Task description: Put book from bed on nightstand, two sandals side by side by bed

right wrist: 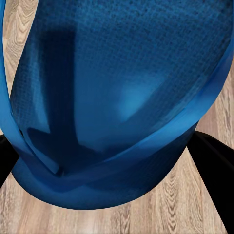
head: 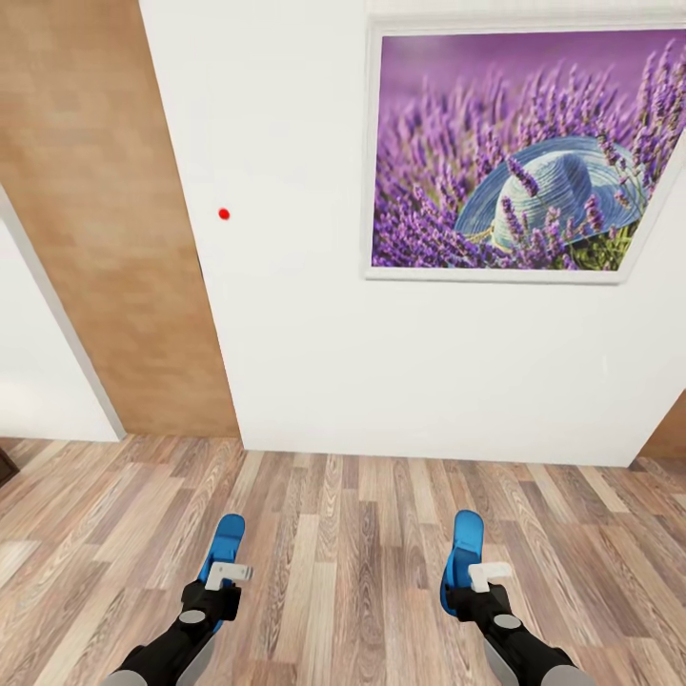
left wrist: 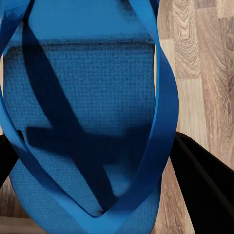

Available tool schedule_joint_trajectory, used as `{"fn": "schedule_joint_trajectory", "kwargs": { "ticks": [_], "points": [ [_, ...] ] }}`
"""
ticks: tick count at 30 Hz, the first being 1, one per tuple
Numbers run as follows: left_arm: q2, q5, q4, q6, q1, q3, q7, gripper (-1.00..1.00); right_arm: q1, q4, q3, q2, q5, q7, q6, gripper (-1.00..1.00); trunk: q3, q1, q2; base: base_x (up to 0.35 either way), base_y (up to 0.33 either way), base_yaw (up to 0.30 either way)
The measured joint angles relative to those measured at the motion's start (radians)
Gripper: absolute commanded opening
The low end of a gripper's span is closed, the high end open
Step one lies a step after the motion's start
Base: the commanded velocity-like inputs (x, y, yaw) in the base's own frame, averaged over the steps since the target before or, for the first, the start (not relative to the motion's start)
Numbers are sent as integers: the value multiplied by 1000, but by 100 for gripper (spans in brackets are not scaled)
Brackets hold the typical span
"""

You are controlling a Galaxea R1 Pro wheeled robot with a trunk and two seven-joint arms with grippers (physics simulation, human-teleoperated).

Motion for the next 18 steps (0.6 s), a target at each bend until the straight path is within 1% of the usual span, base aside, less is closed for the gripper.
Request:
{"fn": "schedule_joint_trajectory", "kwargs": {
  "ticks": [18],
  "points": [
    [-1, -1, 0, 0, 0, 0, 0, -100, 0, 0, 0, 1, 0, 0, 0, -100, 29, 0, 0, 0, 0, 0]
  ]
}}
